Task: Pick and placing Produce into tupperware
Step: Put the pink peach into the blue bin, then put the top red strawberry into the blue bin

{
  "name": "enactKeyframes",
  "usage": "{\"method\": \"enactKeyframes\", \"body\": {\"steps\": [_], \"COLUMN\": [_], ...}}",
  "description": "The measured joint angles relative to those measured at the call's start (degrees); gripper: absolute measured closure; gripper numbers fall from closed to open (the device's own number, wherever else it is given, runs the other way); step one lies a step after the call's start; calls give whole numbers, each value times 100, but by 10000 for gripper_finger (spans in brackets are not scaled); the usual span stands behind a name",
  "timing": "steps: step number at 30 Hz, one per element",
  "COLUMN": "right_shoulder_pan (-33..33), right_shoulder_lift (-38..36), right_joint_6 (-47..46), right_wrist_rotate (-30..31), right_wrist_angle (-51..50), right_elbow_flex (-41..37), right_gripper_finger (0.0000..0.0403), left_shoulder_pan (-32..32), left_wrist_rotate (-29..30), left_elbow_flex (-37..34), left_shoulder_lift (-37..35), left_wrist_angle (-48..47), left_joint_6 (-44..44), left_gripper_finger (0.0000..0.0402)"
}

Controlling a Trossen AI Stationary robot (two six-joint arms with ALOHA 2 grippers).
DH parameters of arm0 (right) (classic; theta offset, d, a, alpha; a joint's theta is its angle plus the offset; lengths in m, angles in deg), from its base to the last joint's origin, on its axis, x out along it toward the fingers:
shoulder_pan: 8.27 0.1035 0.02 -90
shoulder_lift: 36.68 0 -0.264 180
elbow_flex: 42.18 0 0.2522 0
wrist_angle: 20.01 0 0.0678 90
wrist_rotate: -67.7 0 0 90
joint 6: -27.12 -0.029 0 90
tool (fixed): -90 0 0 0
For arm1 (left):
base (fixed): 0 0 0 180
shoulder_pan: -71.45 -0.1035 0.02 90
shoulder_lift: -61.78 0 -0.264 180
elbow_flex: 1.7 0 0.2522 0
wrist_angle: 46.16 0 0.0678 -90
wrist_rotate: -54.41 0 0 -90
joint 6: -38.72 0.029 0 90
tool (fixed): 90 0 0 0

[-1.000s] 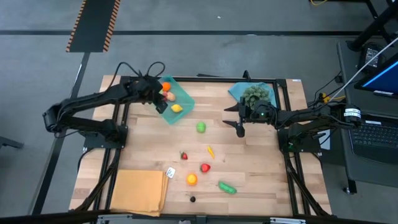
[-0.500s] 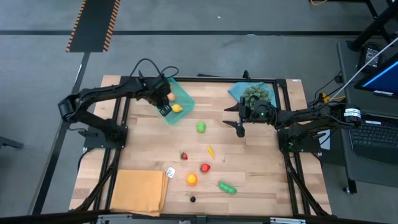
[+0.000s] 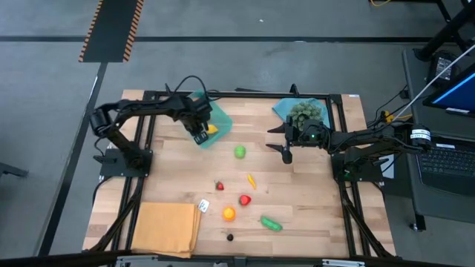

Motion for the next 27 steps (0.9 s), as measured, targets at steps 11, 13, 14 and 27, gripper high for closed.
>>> {"method": "enactKeyframes", "body": {"steps": [11,13,14,27], "right_shoulder_pan": [0,0,0,0], "right_shoulder_lift": [0,0,0,0], "right_joint_6": [0,-2,-2,-90], "right_wrist_rotate": [1,1,1,-1], "right_wrist_angle": [0,-2,-1,-2], "right_elbow_flex": [0,0,0,0], "right_gripper_finger": [123,123,123,123], "left_shoulder_pan": [49,100,118,176], "left_wrist_rotate": [-31,-27,-28,-26], "left_elbow_flex": [0,0,1,1318], "left_shoulder_lift": [91,91,91,-124], "left_wrist_angle": [141,145,152,-853], "left_joint_6": [303,457,513,796], "left_gripper_finger": [361,346,337,273]}}
